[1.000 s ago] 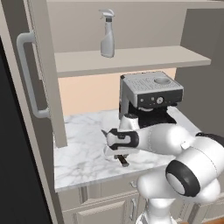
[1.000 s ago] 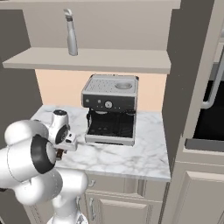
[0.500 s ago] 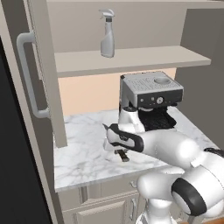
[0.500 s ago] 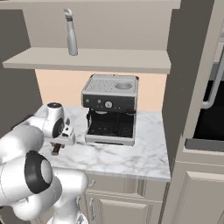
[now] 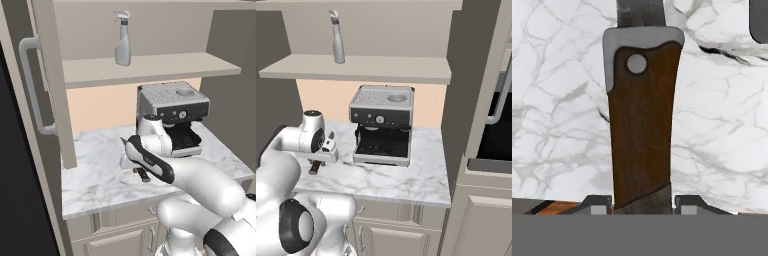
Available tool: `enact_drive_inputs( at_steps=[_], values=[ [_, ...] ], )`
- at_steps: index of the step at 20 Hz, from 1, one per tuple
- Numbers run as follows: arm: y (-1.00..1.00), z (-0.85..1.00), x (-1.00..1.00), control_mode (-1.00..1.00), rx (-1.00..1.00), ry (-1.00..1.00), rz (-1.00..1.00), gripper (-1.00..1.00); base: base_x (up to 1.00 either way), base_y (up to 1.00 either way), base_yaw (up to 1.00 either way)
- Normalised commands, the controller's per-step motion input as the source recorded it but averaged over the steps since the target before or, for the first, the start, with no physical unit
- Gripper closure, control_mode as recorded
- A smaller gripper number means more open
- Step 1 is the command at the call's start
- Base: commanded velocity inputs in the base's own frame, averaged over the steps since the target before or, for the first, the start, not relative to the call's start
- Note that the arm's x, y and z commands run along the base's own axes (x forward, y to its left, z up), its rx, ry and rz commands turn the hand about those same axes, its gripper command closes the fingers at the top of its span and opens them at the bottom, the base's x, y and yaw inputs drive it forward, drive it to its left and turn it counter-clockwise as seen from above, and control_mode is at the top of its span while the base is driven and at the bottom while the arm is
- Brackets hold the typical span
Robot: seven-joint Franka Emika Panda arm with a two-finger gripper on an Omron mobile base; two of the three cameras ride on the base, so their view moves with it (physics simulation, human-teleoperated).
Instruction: Move the cutting board and knife to the sink. Then move spray from the cabinet to the counter.
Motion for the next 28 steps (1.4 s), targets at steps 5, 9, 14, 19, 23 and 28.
enact_drive_inputs(
  at_steps=[5,9,14,19,23,28],
  values=[
    [-0.09,0.34,-0.42,-1.0,0.0,-0.05,0.0,1.0,0.0,0.0,0.0],
    [-0.1,0.36,-0.4,-1.0,0.0,-0.03,0.0,1.0,0.0,0.0,0.0],
    [-0.02,0.06,-0.1,1.0,0.0,-0.01,0.0,1.0,0.0,0.0,-0.01],
    [0.0,0.0,0.0,1.0,0.0,0.0,0.0,1.0,-0.35,0.0,0.0],
    [0.0,0.0,0.0,1.0,0.0,0.0,0.0,1.0,-0.66,0.0,0.01],
    [0.0,0.0,0.0,1.0,0.0,0.0,0.0,1.0,-0.71,-0.02,0.26]
  ],
)
